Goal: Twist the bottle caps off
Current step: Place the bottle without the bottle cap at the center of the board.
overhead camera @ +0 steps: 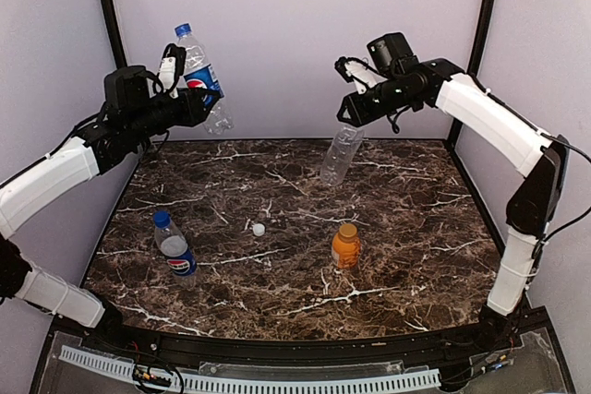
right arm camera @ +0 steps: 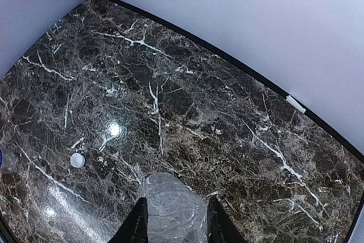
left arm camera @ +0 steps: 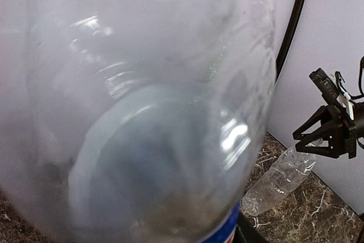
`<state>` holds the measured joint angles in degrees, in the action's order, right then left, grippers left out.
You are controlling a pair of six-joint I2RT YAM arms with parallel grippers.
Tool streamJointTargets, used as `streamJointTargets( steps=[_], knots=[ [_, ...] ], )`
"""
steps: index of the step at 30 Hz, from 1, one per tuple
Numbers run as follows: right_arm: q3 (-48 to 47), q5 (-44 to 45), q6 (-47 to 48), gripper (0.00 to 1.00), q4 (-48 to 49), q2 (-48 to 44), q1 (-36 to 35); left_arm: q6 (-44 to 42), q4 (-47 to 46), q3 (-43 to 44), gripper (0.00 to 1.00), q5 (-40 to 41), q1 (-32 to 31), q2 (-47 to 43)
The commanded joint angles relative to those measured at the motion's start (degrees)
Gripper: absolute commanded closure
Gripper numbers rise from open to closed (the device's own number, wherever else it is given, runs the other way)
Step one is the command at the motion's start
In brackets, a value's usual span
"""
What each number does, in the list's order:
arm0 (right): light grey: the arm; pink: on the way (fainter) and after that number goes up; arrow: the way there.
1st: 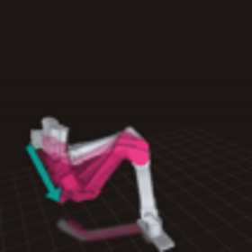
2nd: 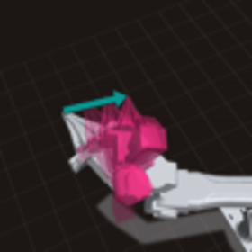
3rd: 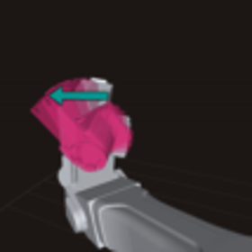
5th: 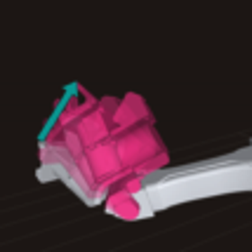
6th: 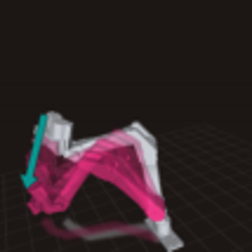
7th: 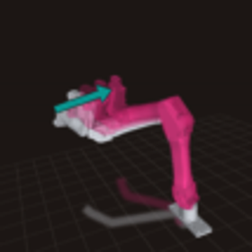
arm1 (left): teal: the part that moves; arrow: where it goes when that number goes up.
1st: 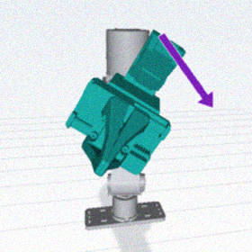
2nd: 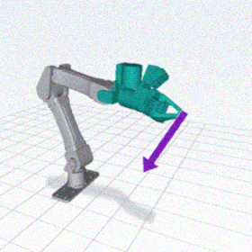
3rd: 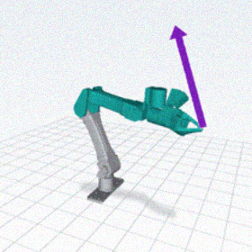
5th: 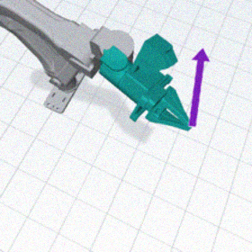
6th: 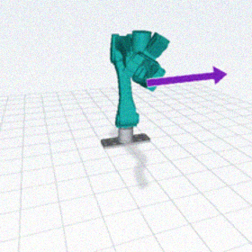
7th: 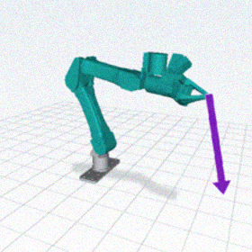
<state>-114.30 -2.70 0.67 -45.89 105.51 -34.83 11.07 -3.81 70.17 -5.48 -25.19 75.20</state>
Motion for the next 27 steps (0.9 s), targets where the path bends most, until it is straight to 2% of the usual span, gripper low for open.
streamJointTargets(
  steps=[1,4,11,27],
  knots=[
    [-3.28,3.18,2.05,1.0,-7.98,2.6,-2.32,-2.54,2.34,-2.12,0.54,3.56,-2.99,-3.12],
    [-4.1,3.98,1.97,1.0,-9.42,3.92,-2.85,-3.34,3.16,-2.17,0.54,6.2,-5.87,-3.7],
    [-3.72,3.36,2.04,1.0,-10.94,6.62,-3.53,-1.35,3.15,-4.77,0.54,6.78,-8.16,-6.28],
    [2.35,5.02,0.04,1.0,-6.81,7.72,-6.49,-1.69,2.86,-5.57,0.55,7.41,-8.56,-6.57]
  ],
)
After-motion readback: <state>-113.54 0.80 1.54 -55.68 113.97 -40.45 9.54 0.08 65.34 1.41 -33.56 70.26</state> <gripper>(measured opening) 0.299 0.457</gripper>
